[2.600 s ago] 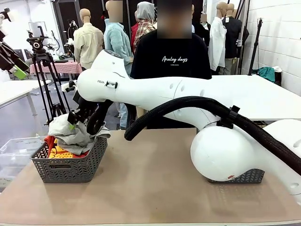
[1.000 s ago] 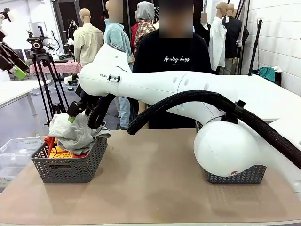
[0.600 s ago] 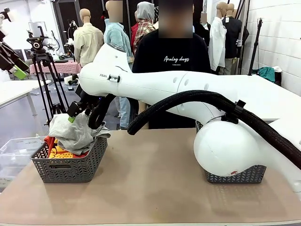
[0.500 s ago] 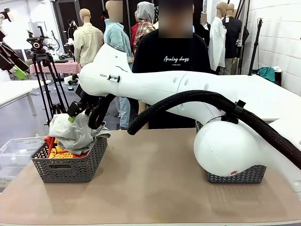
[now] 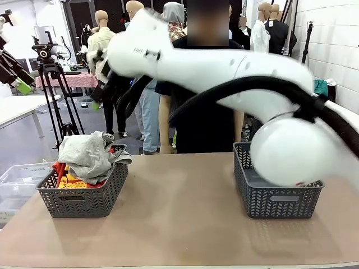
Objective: Sort the tops and bottoms.
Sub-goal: Sort the clothes according to human instructions.
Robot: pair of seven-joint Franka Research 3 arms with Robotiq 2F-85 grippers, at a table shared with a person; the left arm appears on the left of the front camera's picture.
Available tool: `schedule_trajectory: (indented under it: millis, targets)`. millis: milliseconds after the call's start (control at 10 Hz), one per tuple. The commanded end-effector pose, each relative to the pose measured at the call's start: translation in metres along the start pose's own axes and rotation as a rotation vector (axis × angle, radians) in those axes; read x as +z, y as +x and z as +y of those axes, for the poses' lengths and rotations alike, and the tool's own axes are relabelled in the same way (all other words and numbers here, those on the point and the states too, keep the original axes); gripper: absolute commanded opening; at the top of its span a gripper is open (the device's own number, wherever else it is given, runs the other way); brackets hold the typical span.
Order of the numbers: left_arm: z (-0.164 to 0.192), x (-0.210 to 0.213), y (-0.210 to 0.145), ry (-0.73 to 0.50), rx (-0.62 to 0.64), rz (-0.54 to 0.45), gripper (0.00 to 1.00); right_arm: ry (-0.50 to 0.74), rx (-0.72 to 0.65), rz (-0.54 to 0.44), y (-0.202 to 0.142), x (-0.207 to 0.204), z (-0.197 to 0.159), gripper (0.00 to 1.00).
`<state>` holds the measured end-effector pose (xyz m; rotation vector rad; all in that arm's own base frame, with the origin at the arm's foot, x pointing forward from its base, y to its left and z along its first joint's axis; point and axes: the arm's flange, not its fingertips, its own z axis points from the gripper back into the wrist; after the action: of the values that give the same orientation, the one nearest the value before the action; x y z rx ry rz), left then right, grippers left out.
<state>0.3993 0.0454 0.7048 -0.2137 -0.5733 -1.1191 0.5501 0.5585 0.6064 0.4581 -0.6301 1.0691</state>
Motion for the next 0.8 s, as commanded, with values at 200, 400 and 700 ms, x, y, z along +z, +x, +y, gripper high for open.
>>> schedule_trajectory:
  millis: [200, 400, 700]
  targets:
    - [-0.001, 0.001, 0.000, 0.000, -0.003, -0.003, 1.00, -0.204, -0.180, 0.125, -0.114, 0.154, 0.019, 1.00]
    - [-0.001, 0.001, 0.000, 0.000, -0.003, -0.003, 1.00, -0.238, -0.226, 0.105, -0.141, 0.189, 0.030, 1.00]
    - [-0.001, 0.001, 0.000, 0.000, -0.003, -0.003, 1.00, -0.266, -0.263, 0.022, -0.163, 0.194, 0.036, 1.00]
